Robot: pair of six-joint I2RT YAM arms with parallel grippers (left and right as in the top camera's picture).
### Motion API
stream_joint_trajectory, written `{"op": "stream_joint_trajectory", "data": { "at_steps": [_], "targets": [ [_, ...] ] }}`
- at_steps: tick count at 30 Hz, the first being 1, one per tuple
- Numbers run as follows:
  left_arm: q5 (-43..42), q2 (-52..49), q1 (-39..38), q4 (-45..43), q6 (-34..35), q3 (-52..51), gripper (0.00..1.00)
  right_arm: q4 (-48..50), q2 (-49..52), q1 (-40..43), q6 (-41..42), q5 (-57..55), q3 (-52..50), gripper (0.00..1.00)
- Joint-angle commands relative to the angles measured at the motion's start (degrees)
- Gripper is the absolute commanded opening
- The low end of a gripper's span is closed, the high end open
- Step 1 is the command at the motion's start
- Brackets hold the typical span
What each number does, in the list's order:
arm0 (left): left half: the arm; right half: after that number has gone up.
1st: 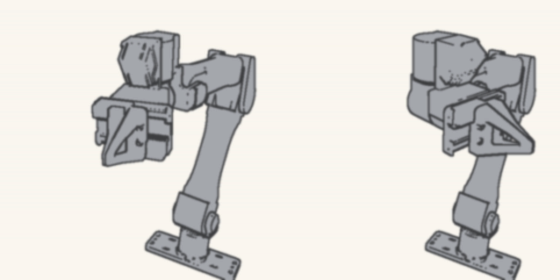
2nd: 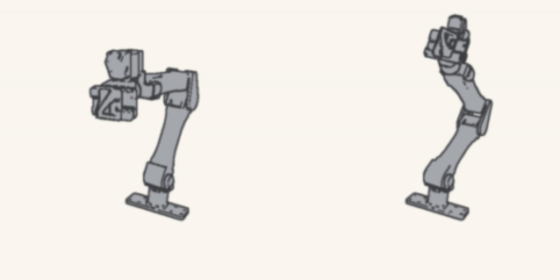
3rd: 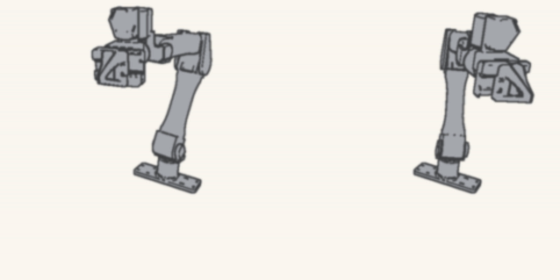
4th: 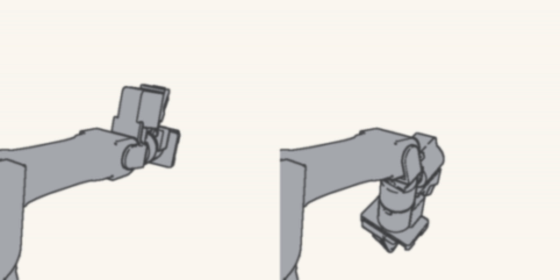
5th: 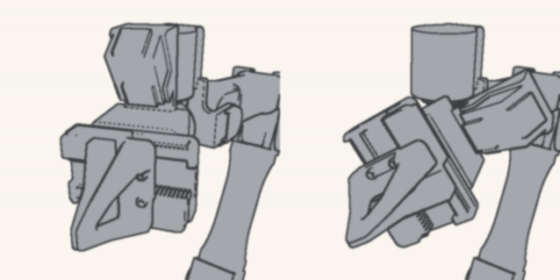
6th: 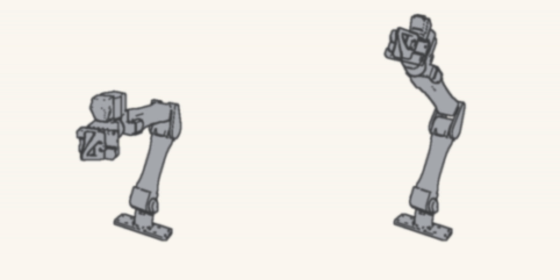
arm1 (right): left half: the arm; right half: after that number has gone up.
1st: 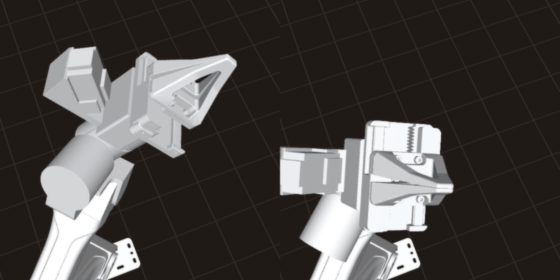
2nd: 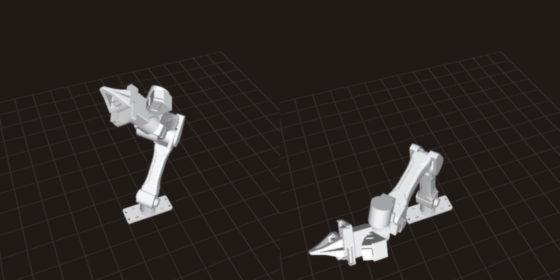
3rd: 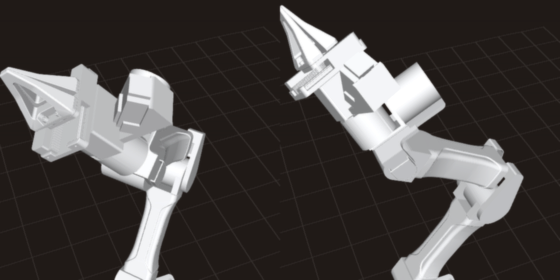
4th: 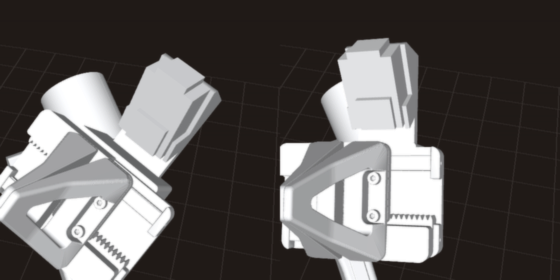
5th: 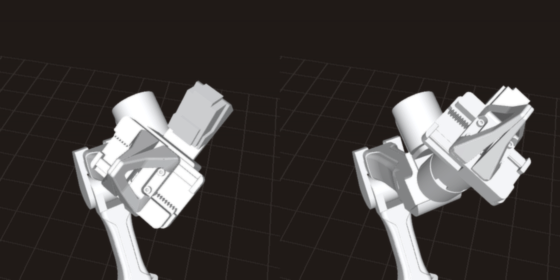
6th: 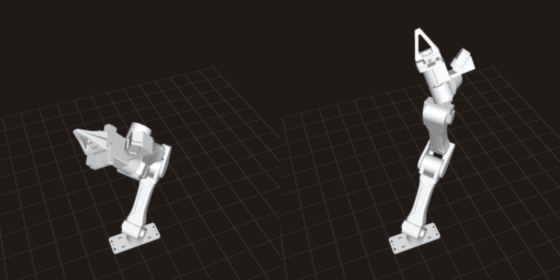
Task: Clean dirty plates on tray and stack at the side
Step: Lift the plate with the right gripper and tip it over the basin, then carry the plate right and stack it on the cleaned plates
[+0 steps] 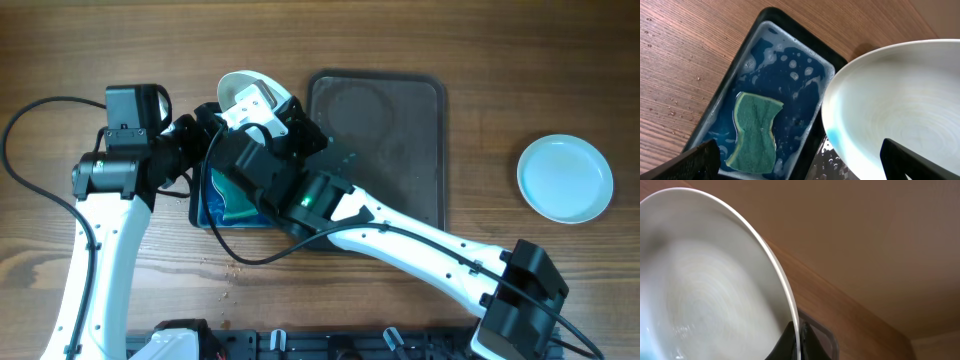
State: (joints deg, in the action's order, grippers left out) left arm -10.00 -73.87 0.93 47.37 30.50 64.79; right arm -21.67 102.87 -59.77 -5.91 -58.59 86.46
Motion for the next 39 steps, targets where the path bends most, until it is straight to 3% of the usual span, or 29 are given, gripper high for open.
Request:
{"op": "stream_joint_trajectory", "data": {
  "at_steps": [1,7,11,14,17,19,22,29,33,36,39],
  "targets": [
    [-0.87,0.57,0.48,0.02,-0.26,0.63,1.00,1.14,-0.02,-0.28,-0.72,-1.90,0.85,0.04],
    [-0.87,0.57,0.48,0.04,-0.26,0.63,1.00,0.04,0.00,-0.26,-0.66,5.05,0.81,0.04],
    [-0.87,0.57,0.48,0.04,-0.26,0.63,1.00,0.98,0.00,1.36,3.87,0.70,0.81,0.04],
    [-0.87,0.57,0.48,0.02,-0.26,0.63,1.00,1.25,0.00,1.22,-2.89,1.22,0.81,0.04],
    [-0.87,0.57,0.48,0.02,-0.26,0.63,1.00,1.97,-0.17,1.44,0.20,-0.24,0.81,0.04],
    [-0.87,0.57,0.48,0.02,-0.26,0.63,1.00,1.14,-0.33,0.50,-4.68,2.82,0.81,0.04],
    [-0.87,0.57,0.48,0.02,-0.26,0.63,1.00,0.98,-0.31,1.33,1.57,0.20,0.81,0.04],
    [-0.87,0.57,0.48,0.02,-0.26,0.63,1.00,-8.09,-0.33,8.66,23.91,28.46,0.81,0.04],
    [-0.87,0.57,0.48,0.04,-0.26,0.63,1.00,-10.64,-2.97,16.04,27.26,42.21,0.87,0.04],
    [-0.87,0.57,0.48,0.04,-0.26,0.63,1.00,-13.57,-8.17,23.76,31.19,52.43,0.87,0.04],
    [-0.87,0.57,0.48,0.04,-0.26,0.63,1.00,-19.45,-15.96,38.88,33.35,65.13,0.87,0.04]
  ]
}}
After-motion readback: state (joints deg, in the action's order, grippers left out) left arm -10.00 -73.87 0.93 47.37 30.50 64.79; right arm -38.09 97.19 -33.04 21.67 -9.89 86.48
